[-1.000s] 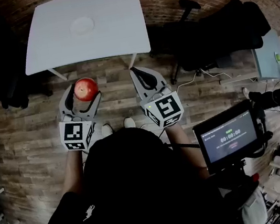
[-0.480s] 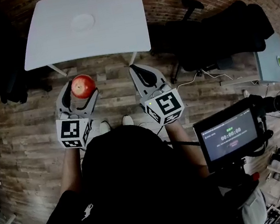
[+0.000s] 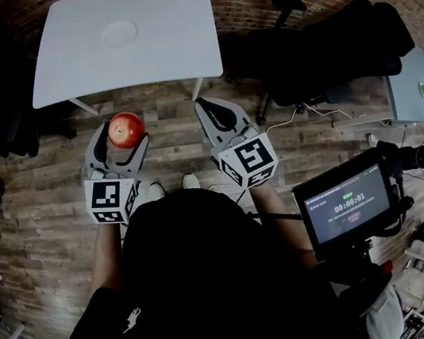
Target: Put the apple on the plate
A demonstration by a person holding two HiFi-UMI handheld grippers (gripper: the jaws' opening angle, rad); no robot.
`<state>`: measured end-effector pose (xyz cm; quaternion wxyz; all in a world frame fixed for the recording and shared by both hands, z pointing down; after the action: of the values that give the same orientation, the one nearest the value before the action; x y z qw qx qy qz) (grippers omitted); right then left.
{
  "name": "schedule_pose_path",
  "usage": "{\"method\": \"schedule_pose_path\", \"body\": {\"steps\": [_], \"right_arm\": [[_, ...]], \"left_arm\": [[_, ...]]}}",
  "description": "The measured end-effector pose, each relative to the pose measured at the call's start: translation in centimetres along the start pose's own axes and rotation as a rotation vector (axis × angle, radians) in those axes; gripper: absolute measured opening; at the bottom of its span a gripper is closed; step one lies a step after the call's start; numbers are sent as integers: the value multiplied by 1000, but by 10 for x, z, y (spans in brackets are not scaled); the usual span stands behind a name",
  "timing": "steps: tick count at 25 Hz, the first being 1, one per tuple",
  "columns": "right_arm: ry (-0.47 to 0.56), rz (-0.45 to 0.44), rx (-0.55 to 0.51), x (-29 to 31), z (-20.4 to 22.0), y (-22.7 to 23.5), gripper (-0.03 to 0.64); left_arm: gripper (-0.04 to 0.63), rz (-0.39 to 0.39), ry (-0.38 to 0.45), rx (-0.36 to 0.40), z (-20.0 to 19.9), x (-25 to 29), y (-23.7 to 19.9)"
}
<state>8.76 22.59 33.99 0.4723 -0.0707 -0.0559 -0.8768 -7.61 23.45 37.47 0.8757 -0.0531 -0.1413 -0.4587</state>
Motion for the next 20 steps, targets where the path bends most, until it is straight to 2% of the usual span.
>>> {"method": "schedule_pose_path", "body": {"steps": [5,10,20], "right_arm": [[-4,0,7,-8,7,9,5],[-12,-10,32,-10,-1,55,5],[-9,-11,37,-24,17,68,5]], "left_arm": [[387,-5,1,-2,2,5,10],[387,-5,-33,6,-20,40,27],[387,-8,-28,17,-13,48,47]]}}
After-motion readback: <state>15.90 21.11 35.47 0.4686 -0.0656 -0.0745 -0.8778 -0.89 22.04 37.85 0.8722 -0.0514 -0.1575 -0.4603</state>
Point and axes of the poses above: the fingertips, and each gripper's own axes: x forward along the fingers, y to its right, z out of its underside, the point moved 1 cm from there along -x, backward along the fingers, and after that the axes turned 1 degree about x, right-handed, at the moved point
